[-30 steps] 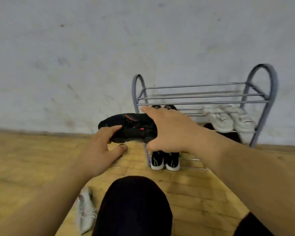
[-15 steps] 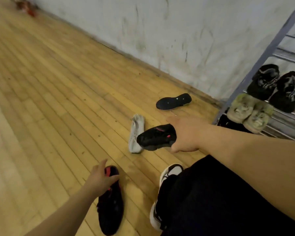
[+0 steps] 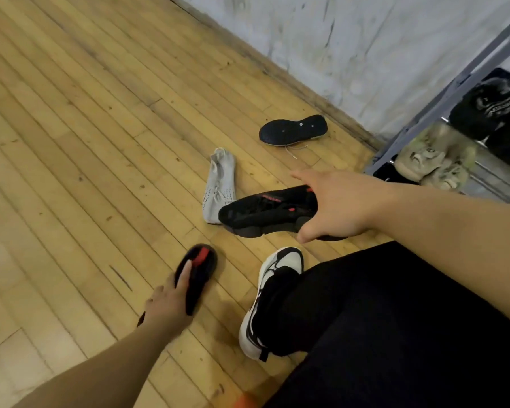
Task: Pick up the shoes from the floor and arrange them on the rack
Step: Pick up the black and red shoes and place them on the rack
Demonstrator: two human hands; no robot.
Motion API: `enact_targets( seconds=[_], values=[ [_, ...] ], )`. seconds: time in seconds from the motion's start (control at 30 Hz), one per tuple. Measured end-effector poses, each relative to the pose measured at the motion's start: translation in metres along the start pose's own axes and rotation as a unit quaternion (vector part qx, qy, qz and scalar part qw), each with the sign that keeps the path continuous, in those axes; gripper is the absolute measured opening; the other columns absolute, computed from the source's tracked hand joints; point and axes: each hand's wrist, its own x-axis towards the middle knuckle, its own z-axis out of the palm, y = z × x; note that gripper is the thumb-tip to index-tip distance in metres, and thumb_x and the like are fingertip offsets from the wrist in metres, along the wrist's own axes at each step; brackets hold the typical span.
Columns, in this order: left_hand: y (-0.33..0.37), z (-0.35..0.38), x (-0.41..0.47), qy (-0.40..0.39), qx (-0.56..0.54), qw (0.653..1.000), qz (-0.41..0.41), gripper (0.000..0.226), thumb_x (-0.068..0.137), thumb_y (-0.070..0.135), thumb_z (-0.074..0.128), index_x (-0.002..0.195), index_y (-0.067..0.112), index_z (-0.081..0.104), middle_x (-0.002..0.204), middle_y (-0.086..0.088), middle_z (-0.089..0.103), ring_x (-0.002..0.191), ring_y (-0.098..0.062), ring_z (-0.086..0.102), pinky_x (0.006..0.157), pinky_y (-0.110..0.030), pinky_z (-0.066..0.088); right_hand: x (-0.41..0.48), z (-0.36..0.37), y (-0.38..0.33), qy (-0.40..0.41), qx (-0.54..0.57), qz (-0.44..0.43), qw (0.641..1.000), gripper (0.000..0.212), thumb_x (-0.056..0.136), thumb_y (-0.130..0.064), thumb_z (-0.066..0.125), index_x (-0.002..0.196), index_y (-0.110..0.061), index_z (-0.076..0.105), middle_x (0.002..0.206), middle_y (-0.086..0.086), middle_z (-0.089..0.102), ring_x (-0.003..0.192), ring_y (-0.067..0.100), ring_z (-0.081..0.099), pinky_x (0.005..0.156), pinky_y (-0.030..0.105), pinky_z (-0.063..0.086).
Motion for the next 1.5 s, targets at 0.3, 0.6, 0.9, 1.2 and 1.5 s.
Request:
enact_targets(
  seconds=[0.3, 0.6, 0.9, 1.2, 1.5],
  values=[
    [0.031, -0.025, 0.019, 0.03, -0.11, 0.988, -0.105, 0.112, 0.087, 0.045, 0.067, 0.157, 0.047, -0.021, 0.162, -0.018, 0.018, 0.136, -0.041, 0.041, 0.101, -0.051, 0.05, 0.0, -0.003, -0.002, -0.003, 0.016, 0.021, 1.0, 0.117, 0.069, -0.064, 0.082, 0.161, -0.029, 0.019, 0.148, 0.004, 0.056, 0.125, 0.031, 0.059, 0.1, 0.047, 0.053],
    [0.11, -0.001, 0.036, -0.117, -0.153, 0.957, -0.217, 0.111, 0.085, 0.078, 0.052, 0.154, 0.047, -0.029, 0.17, -0.014, -0.012, 0.15, -0.055, 0.014, 0.12, -0.063, 0.025, -0.005, 0.002, 0.004, 0.01, 0.049, 0.021, 0.999, 0.118, 0.07, -0.061, 0.083, 0.162, -0.029, 0.016, 0.147, 0.004, 0.056, 0.124, 0.031, 0.058, 0.1, 0.047, 0.054],
    [0.076, 0.014, 0.008, -0.054, -0.035, 0.996, -0.056, 0.108, 0.083, 0.053, 0.068, 0.151, 0.065, -0.015, 0.166, -0.006, -0.028, 0.149, -0.052, 0.015, 0.119, -0.056, 0.034, -0.003, 0.007, 0.025, -0.01, 0.07, 0.037, 0.997, 0.115, 0.069, -0.061, 0.084, 0.159, -0.032, 0.019, 0.15, 0.006, 0.052, 0.125, 0.032, 0.058, 0.101, 0.048, 0.054],
    [0.088, 0.001, -0.004, -0.025, -0.284, 0.947, -0.147, 0.097, 0.089, 0.05, 0.066, 0.156, 0.062, -0.003, 0.145, -0.02, 0.038, 0.103, -0.034, 0.051, 0.086, -0.044, 0.058, -0.001, 0.007, 0.027, 0.011, 0.109, 0.033, 0.993, 0.122, 0.067, -0.063, 0.084, 0.163, -0.034, 0.014, 0.152, 0.002, 0.052, 0.128, 0.03, 0.056, 0.102, 0.046, 0.053],
    [0.154, -0.132, -0.029, 0.047, -0.451, 0.891, 0.039, 0.098, 0.091, 0.04, 0.07, 0.159, 0.055, 0.001, 0.152, -0.003, 0.043, 0.129, -0.028, 0.052, 0.093, -0.036, 0.046, -0.027, -0.026, 0.045, 0.137, 0.271, 0.089, 0.949, 0.109, 0.071, -0.061, 0.084, 0.16, -0.035, 0.027, 0.147, 0.0, 0.054, 0.112, 0.025, 0.057, 0.088, 0.035, 0.048]
  ],
)
